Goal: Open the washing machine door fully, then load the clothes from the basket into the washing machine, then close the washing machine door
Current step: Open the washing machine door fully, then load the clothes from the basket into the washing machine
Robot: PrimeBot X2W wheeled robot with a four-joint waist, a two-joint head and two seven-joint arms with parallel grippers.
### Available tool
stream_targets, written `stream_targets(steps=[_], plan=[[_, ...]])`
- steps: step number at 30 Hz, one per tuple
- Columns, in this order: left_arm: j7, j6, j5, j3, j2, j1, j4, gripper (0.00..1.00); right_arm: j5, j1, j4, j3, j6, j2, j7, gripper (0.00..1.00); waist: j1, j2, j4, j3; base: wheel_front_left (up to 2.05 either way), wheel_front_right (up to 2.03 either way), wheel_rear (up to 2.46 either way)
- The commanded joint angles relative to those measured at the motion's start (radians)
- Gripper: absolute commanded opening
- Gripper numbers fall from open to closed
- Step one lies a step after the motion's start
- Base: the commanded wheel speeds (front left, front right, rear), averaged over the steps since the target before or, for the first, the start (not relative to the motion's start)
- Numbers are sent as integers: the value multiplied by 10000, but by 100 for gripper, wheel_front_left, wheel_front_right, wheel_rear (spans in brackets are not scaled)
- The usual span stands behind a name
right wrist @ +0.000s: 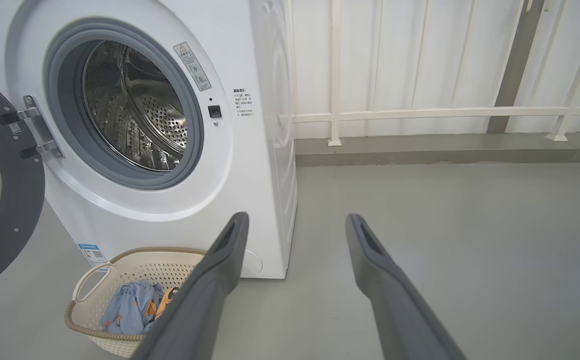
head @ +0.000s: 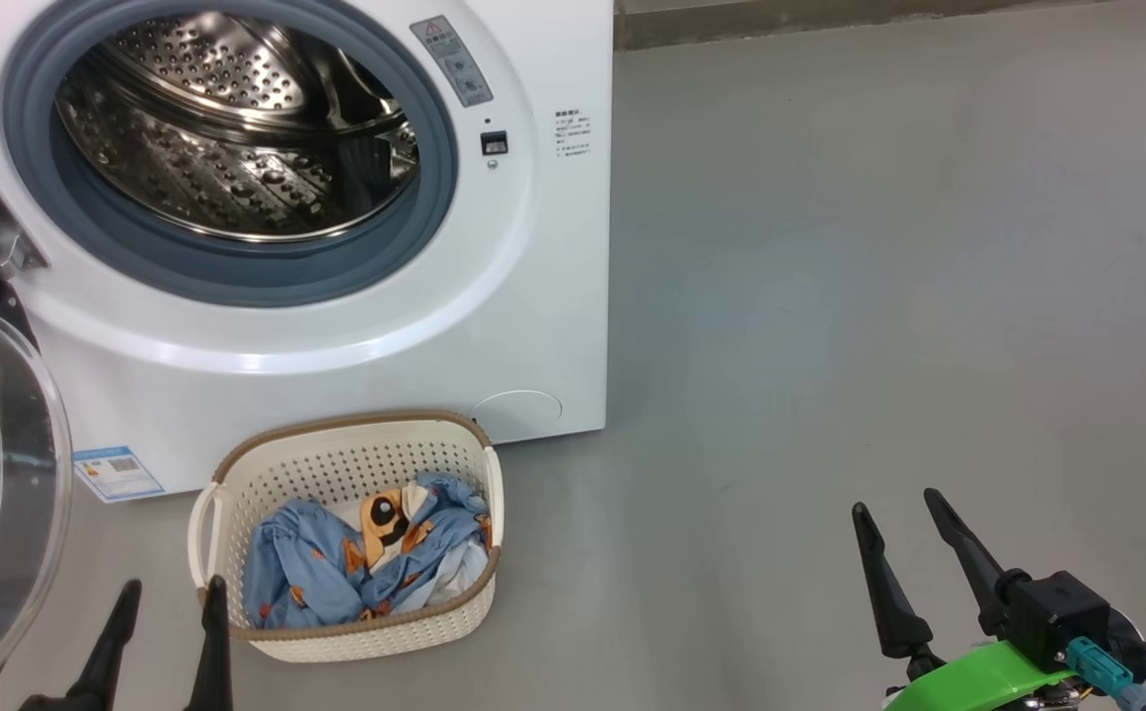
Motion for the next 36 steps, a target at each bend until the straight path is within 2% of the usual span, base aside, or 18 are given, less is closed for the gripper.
stream_targets(steps=[1,36], plan=[[-64,-13,102,332,179,-125,-168,100,-34,-38,-286,283,17,-24,-120,100,0,0,13,-1,0,0,0],[-65,15,-31,527,31,-167,287,100,-121,-112,-244,210,17,-24,-120,100,0,0,378,117,0,0,0]])
